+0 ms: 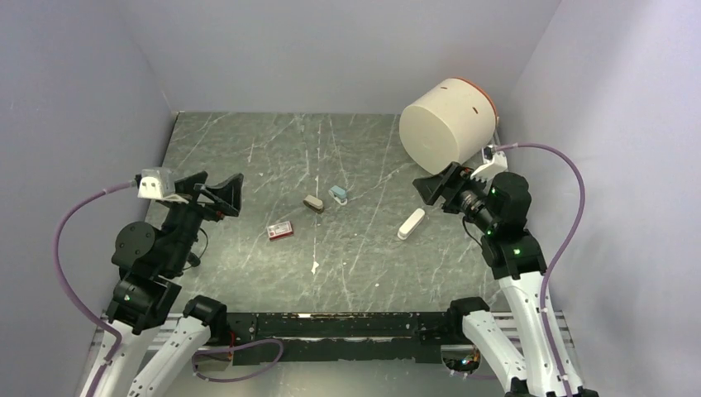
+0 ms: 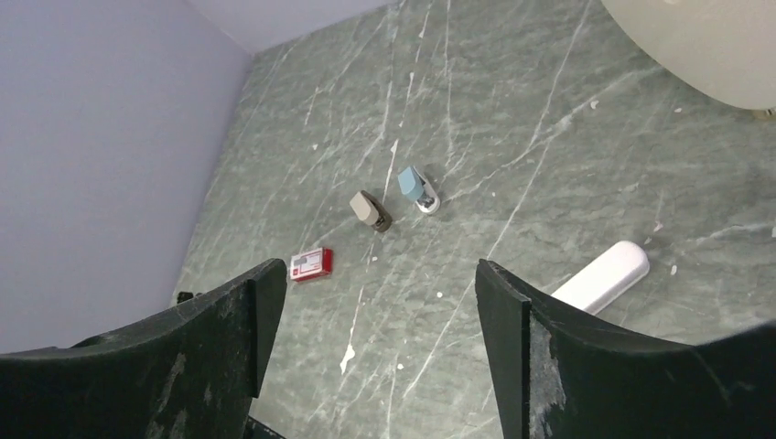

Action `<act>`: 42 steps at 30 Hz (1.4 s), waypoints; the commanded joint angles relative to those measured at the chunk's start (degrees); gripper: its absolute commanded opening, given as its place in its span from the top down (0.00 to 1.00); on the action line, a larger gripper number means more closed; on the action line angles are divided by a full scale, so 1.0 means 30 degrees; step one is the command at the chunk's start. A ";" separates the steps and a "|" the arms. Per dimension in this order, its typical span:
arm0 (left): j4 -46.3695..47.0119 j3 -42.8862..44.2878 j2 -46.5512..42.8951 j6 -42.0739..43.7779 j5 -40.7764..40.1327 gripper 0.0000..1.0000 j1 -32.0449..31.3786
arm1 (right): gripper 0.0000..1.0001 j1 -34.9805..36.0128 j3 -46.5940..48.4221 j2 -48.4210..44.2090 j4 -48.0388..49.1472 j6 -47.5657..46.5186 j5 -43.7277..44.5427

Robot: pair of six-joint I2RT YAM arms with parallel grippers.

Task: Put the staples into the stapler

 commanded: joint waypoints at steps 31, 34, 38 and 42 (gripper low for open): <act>-0.6143 -0.2412 -0.0656 -0.5921 -0.1209 0.04 0.0204 | 0.34 1.2327 0.0039 0.9638 0.6413 0.2029 0.5403; -0.5786 -0.2568 -0.0909 -0.6098 -0.1589 0.04 0.0208 | 0.32 1.3718 0.2183 1.2817 0.5333 0.2052 0.7009; -0.4535 -0.2777 -0.1671 -0.5327 -0.0832 0.03 0.0208 | 0.31 1.5364 0.4910 1.6523 0.4799 0.1428 0.8156; -0.4078 -0.2875 -0.3062 -0.5465 -0.2459 0.03 0.0200 | 0.30 1.6135 0.7436 1.9721 0.3995 0.0435 0.7551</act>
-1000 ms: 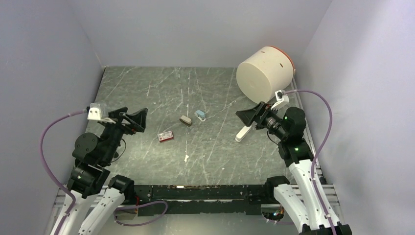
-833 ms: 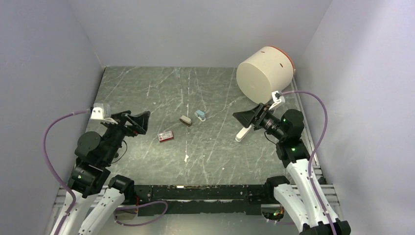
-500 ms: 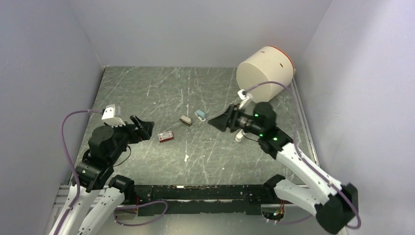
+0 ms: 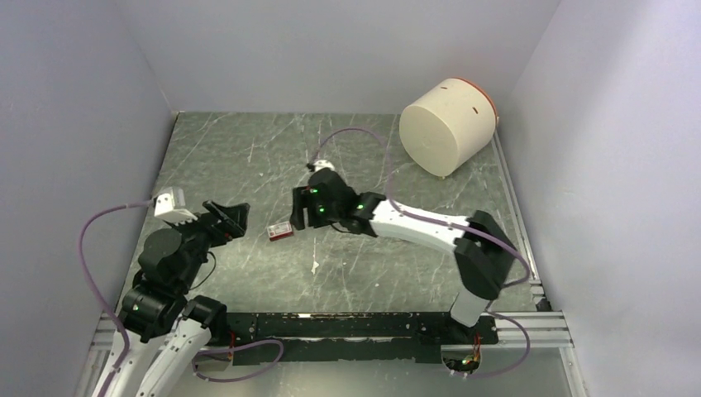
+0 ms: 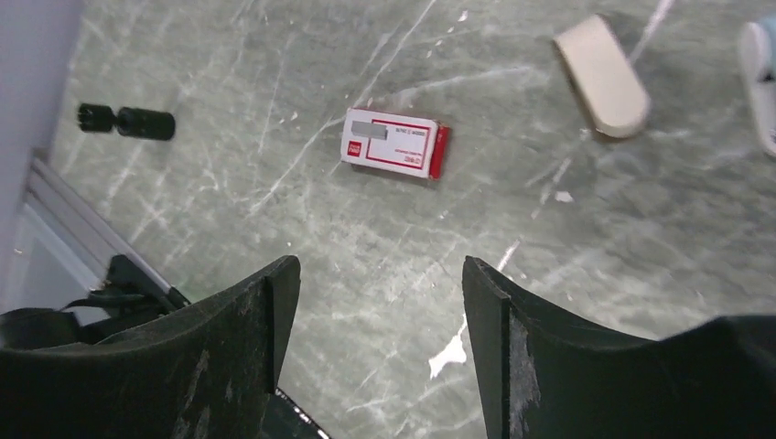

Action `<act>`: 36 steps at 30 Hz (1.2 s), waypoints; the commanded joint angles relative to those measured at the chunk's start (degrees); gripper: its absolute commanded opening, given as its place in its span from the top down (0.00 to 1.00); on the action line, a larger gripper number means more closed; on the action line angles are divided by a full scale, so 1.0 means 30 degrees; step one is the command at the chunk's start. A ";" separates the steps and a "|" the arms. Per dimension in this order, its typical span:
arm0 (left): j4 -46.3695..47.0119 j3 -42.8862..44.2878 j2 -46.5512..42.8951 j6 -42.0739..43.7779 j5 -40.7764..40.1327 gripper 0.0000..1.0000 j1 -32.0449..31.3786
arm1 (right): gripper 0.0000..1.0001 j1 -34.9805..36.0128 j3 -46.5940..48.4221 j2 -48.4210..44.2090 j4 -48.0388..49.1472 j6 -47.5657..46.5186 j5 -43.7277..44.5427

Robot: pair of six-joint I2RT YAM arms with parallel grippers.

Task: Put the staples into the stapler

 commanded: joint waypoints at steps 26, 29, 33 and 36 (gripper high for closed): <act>-0.0535 0.5237 0.3709 -0.0761 -0.1749 0.03 0.0190 | 0.28 -0.0032 0.9039 0.9915 -0.3960 -2.3420 -1.2113; 0.0073 0.5518 0.3640 -0.0874 -0.1458 0.03 0.0173 | 0.28 -0.0304 0.9801 1.0576 -0.4332 -2.3934 -1.2687; 0.0050 0.6142 0.4175 -0.0871 -0.0761 0.03 0.0171 | 0.28 -0.0549 1.0409 1.1423 -0.4357 -2.4932 -1.3253; -0.0160 0.6319 0.4362 -0.0891 -0.0496 0.03 0.0175 | 0.28 -0.0732 1.1150 1.2195 -0.4619 -2.5188 -1.3216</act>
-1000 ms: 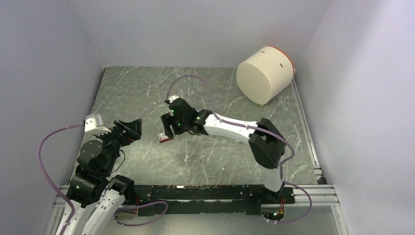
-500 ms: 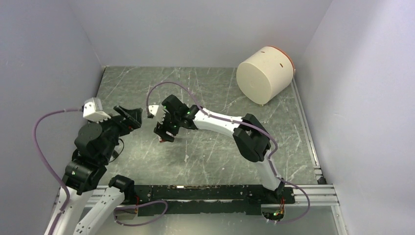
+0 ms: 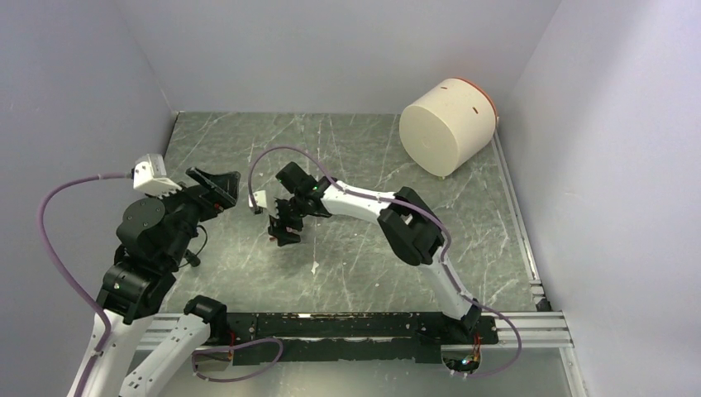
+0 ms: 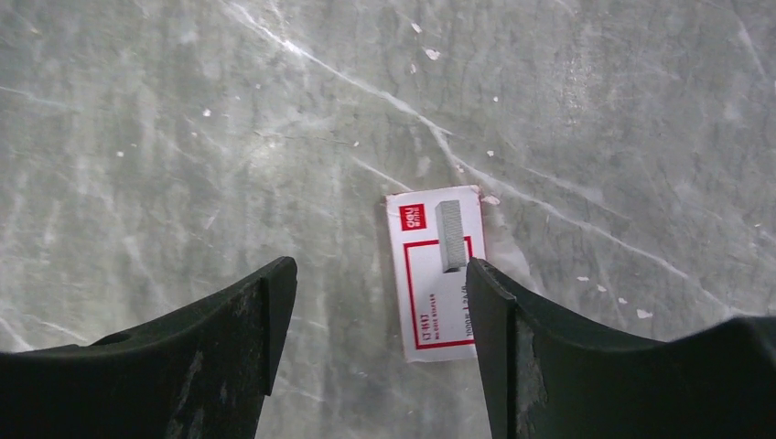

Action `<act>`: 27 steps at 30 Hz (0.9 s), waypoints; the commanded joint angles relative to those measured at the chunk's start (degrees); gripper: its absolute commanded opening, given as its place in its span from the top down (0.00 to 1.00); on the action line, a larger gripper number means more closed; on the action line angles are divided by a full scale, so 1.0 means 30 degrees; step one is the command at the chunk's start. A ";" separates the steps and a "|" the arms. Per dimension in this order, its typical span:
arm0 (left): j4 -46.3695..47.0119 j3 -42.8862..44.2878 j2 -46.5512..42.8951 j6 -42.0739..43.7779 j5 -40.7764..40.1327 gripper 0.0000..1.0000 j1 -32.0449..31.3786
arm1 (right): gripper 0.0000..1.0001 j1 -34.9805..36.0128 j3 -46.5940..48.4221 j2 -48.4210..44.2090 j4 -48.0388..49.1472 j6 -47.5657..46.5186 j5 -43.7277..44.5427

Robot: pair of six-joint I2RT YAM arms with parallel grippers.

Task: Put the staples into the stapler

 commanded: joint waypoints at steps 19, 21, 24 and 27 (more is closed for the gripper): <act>0.0149 0.0469 0.0603 -0.0587 0.1443 0.03 0.0171 | 0.35 -0.0365 0.2850 0.2669 -0.1429 -0.2363 0.0199; -0.0178 0.0677 0.0824 -0.0671 0.1326 0.03 0.0175 | 0.41 -0.0367 0.2900 0.2859 -0.1571 -0.2503 0.0140; -0.0759 0.1055 0.1132 -0.0840 0.1219 0.03 0.0179 | 0.49 -0.0367 0.2347 0.2748 -0.1065 -0.2371 0.0447; -0.1341 0.1296 0.1432 -0.1104 0.1180 0.03 0.0175 | 0.54 -0.0371 0.1034 0.2004 0.0343 -0.2056 0.0668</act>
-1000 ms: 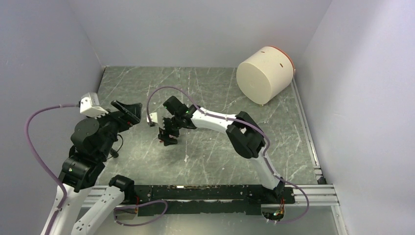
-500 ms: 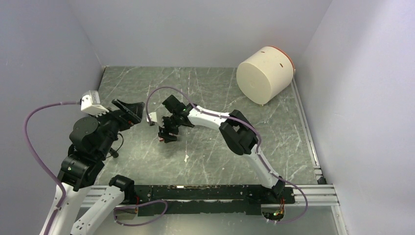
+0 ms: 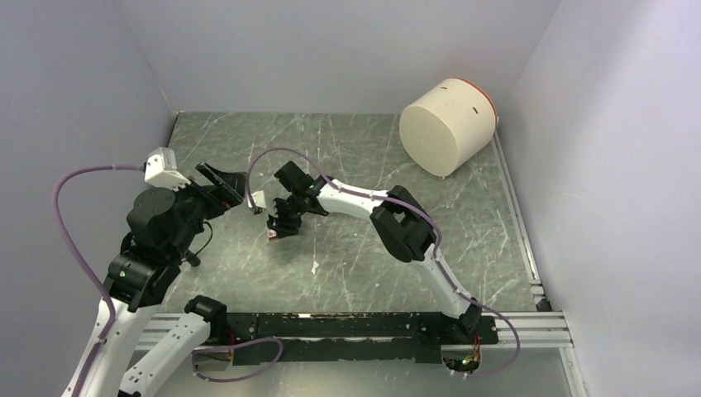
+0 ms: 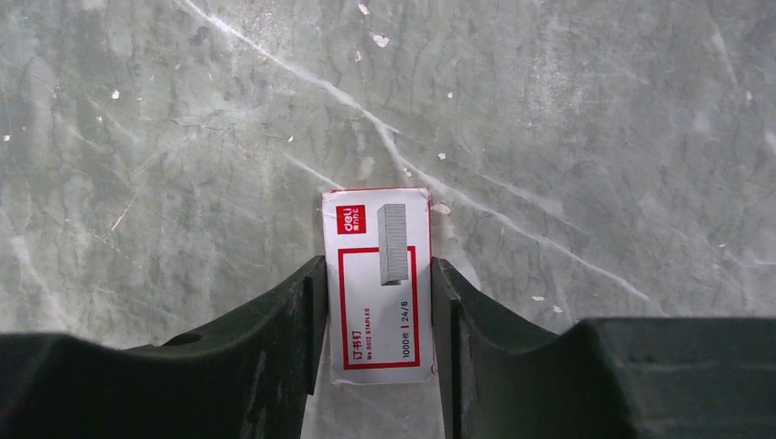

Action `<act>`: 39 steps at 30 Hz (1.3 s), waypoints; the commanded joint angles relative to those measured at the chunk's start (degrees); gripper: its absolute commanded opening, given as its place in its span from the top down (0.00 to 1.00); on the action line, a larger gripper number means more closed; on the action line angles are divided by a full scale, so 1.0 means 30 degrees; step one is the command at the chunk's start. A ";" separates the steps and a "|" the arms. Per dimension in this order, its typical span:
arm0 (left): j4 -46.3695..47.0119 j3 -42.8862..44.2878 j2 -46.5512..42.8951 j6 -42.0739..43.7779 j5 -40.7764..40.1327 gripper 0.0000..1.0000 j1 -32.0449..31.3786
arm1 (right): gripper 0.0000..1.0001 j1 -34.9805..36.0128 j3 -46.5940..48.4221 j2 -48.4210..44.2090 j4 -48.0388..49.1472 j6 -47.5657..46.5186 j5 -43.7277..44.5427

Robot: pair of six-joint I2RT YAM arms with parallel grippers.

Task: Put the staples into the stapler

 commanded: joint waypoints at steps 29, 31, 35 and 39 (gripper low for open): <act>0.5281 -0.8285 0.5282 -0.1588 0.9244 0.07 0.0171 | 0.38 -0.1387 -1.6896 -1.0801 0.7714 0.4290 0.2976; 0.6824 -0.8939 0.6450 -0.1487 1.0078 0.06 0.0186 | 0.37 -0.1364 -1.6946 -1.0760 0.7596 0.4128 0.3215; 1.0273 -1.0099 0.8615 -0.2035 1.2015 0.21 0.0102 | 0.40 -0.1327 -1.7068 -1.0896 0.7371 0.3983 0.3196; 1.2877 -1.0818 0.9688 -0.2473 1.2295 0.39 -0.0167 | 0.42 -0.1318 -1.7002 -1.0779 0.6976 0.3854 0.3030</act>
